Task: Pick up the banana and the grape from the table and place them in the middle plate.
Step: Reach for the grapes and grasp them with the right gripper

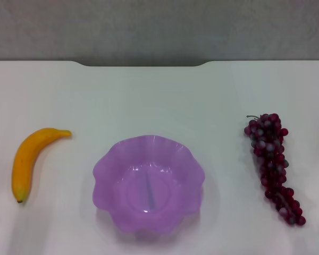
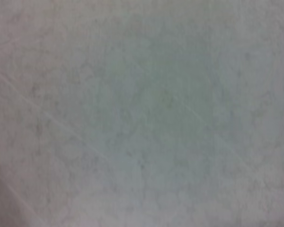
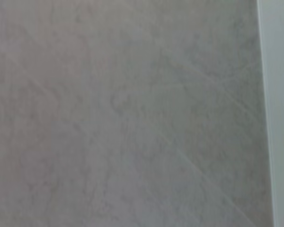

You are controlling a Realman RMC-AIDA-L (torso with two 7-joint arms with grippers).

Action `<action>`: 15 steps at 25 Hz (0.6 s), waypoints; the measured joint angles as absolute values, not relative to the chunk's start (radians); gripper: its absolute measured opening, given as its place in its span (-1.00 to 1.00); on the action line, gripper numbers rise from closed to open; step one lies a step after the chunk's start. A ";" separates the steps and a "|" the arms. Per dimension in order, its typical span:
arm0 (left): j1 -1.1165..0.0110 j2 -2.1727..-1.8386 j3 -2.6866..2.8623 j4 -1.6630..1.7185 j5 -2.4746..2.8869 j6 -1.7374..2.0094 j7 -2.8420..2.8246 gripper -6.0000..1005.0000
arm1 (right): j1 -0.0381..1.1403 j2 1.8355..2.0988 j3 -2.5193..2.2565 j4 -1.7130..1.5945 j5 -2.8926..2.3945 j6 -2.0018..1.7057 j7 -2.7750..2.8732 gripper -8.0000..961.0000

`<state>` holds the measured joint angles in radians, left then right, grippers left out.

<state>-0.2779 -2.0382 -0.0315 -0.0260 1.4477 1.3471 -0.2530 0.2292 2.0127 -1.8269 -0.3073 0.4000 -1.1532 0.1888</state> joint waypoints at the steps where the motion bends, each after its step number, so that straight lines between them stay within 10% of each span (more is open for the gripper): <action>1: -0.277 -2.038 -0.032 -0.026 1.447 1.349 -0.253 -0.91 | 0.228 2.013 -1.827 -0.306 0.398 -1.153 0.188 -0.98; 15: -0.271 -2.038 -0.030 -0.028 1.447 1.365 -0.266 -0.91 | 0.210 2.013 -1.831 -0.312 0.376 -1.216 0.178 -0.96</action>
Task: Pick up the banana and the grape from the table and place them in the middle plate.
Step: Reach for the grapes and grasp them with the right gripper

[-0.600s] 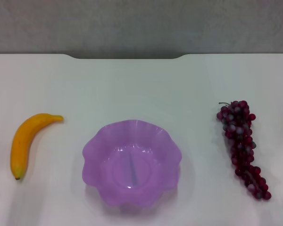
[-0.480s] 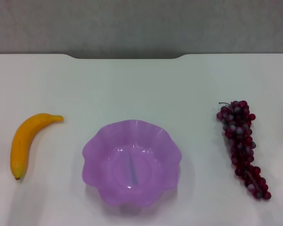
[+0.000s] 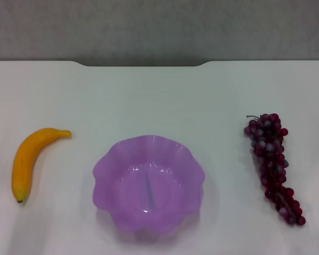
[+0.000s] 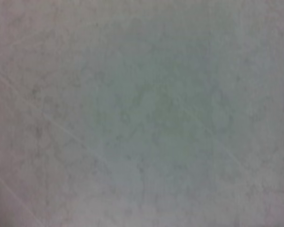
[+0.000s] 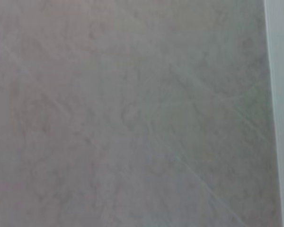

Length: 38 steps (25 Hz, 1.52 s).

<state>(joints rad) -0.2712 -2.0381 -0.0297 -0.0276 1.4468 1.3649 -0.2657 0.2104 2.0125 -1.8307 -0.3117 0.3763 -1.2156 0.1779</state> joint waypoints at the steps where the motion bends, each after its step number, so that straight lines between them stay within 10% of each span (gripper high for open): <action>1: -0.272 -2.039 -0.031 -0.028 1.445 1.365 -0.266 -0.91 | 0.211 2.013 -1.834 -0.312 0.376 -1.216 0.178 -0.96; 21: -0.304 -2.035 -0.032 -0.035 1.432 1.303 -0.270 -0.61 | 0.253 2.008 -1.867 -0.350 0.356 -1.077 0.212 -0.79; 29: -0.292 -2.035 -0.041 -0.038 1.408 1.299 -0.281 -0.15 | 0.216 2.010 -1.843 -0.612 0.269 -0.628 0.011 0.14; 38: -0.287 -2.034 -0.034 -0.034 1.414 1.299 -0.272 0.33 | 0.124 2.007 -1.794 -0.893 0.266 -0.404 -0.054 0.68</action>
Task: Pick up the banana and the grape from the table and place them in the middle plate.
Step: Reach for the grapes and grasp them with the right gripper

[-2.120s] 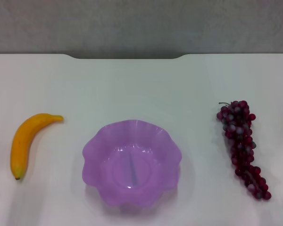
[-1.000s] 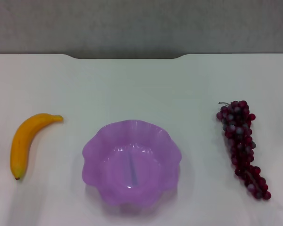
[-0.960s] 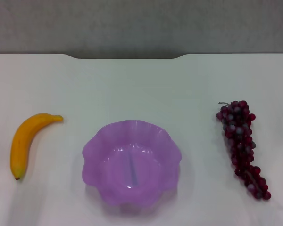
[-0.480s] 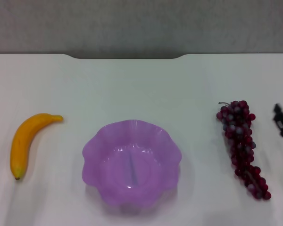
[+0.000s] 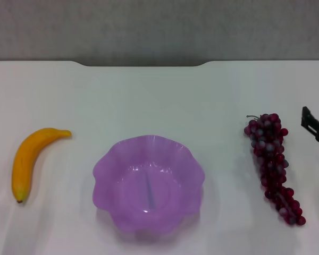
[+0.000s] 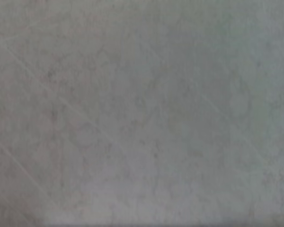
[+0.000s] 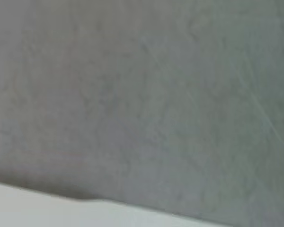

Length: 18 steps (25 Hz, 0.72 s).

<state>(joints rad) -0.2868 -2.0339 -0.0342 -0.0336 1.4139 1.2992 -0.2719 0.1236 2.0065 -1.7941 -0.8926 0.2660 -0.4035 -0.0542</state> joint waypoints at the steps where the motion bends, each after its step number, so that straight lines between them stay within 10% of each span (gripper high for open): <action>1: -0.286 -2.034 -0.034 -0.033 1.414 1.299 -0.272 0.43 | 0.121 2.005 -1.778 -0.923 0.265 -0.341 -0.055 0.70; 6: -0.282 -2.034 -0.036 -0.032 1.411 1.299 -0.271 0.82 | 0.114 2.003 -1.714 -1.040 0.261 -0.148 -0.068 0.80; 18: -0.284 -2.037 -0.039 -0.036 1.408 1.306 -0.270 0.82 | 0.204 2.000 -1.670 -1.206 0.271 0.289 -0.128 0.83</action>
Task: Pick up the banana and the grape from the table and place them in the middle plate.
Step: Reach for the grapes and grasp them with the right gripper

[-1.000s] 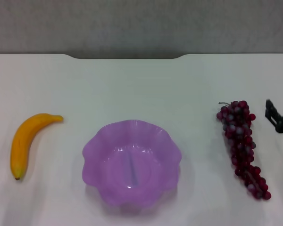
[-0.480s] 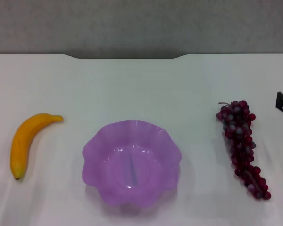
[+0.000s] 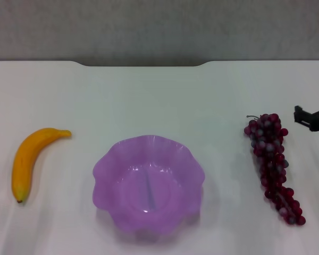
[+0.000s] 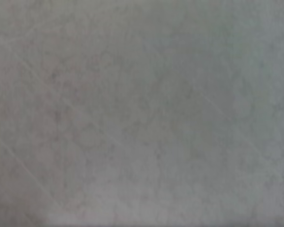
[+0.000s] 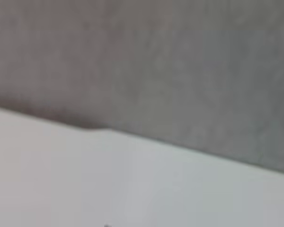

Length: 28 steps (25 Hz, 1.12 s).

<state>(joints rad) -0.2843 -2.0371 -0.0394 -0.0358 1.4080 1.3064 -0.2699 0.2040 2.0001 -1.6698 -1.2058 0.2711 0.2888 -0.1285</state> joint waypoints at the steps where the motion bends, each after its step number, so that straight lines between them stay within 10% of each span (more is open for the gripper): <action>1: -0.284 -2.037 -0.038 -0.036 1.408 1.307 -0.270 0.82 | 0.221 2.000 -1.661 -1.206 0.276 0.331 -0.136 0.83; 28: -0.298 -2.038 -0.028 -0.038 1.419 1.310 -0.270 0.82 | 0.570 1.999 -1.425 -0.835 0.645 0.712 -0.581 0.81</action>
<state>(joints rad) -0.2981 -2.0385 -0.0278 -0.0384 1.4190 1.3101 -0.2699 0.5704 1.9987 -1.4251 -0.8350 0.6448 0.7124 -0.5814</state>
